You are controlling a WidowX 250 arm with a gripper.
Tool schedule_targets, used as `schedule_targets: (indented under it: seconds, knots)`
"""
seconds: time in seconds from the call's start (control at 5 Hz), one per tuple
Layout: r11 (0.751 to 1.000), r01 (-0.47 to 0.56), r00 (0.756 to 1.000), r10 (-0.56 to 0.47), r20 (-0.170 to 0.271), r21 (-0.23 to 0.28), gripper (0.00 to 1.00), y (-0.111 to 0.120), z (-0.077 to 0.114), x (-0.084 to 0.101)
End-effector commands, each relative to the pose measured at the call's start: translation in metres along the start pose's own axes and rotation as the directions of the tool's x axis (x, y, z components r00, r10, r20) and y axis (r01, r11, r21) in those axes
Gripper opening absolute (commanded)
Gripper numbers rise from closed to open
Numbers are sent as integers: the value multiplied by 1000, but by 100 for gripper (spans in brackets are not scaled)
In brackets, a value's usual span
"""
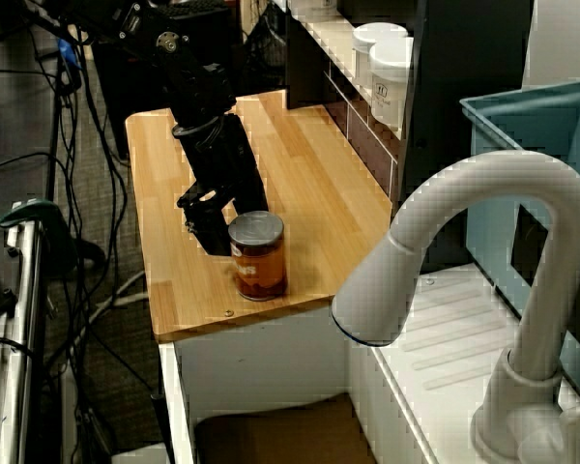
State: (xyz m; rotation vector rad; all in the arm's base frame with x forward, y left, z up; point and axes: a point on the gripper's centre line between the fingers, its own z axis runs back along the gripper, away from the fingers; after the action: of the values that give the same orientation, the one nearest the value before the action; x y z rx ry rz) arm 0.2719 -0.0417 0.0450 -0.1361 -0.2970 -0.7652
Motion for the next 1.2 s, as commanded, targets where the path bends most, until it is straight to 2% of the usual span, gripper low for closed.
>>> schedule_targets:
  seconds: [0.0,0.2,0.4,1.0]
  knots:
    - [953,299,952,-296,75,-42,100,-10,8,9]
    - [917,392,917,-383,116,-73,100,-10,6,15]
    - [897,433,897,-420,136,-91,100,-11,5,18]
    - [897,431,899,-418,126,-96,100,-10,4,17]
